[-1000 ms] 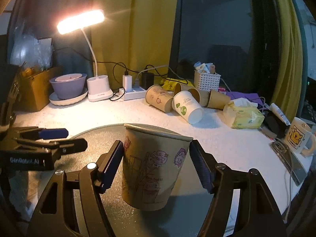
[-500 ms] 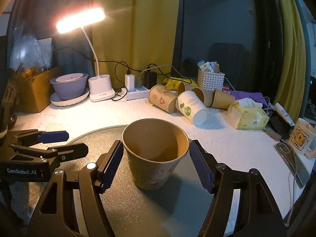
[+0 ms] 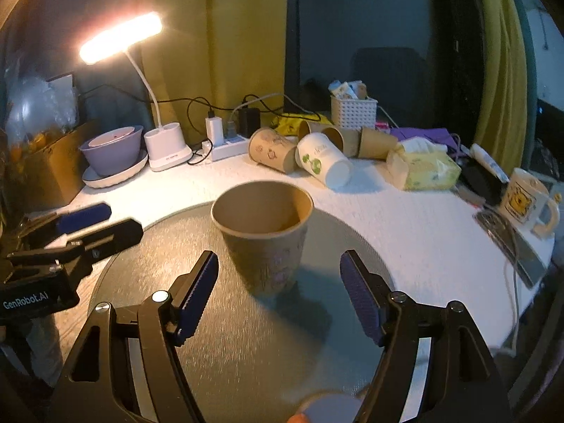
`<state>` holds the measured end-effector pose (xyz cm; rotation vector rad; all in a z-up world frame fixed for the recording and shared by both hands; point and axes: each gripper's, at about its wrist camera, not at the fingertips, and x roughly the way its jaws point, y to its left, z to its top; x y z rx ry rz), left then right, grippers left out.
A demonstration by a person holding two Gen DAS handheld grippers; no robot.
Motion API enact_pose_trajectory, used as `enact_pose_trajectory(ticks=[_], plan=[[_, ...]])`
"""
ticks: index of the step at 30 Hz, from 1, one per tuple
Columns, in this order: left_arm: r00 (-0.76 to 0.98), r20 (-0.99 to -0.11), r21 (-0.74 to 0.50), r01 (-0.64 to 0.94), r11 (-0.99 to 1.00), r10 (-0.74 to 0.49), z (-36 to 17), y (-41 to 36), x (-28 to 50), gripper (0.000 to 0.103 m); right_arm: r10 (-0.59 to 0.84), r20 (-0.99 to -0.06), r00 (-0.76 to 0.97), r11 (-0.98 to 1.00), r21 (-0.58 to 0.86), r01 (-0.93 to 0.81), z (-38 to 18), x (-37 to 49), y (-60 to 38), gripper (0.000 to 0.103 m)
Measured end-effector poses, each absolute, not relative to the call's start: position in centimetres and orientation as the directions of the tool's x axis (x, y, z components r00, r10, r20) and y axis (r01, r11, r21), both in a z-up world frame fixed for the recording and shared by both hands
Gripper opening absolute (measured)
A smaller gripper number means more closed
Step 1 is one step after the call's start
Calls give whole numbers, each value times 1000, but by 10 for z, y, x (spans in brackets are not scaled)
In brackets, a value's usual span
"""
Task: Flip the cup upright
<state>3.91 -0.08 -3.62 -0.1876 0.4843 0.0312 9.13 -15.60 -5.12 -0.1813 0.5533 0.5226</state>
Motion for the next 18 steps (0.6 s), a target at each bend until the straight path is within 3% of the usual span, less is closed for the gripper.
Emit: enact_pose_trajectory(ticks=[18], plan=[[963,-257,-162,38,986,-80,-2,-16,-1,75,278,-446,850,944,-34,-327,-19,30,-201,75]])
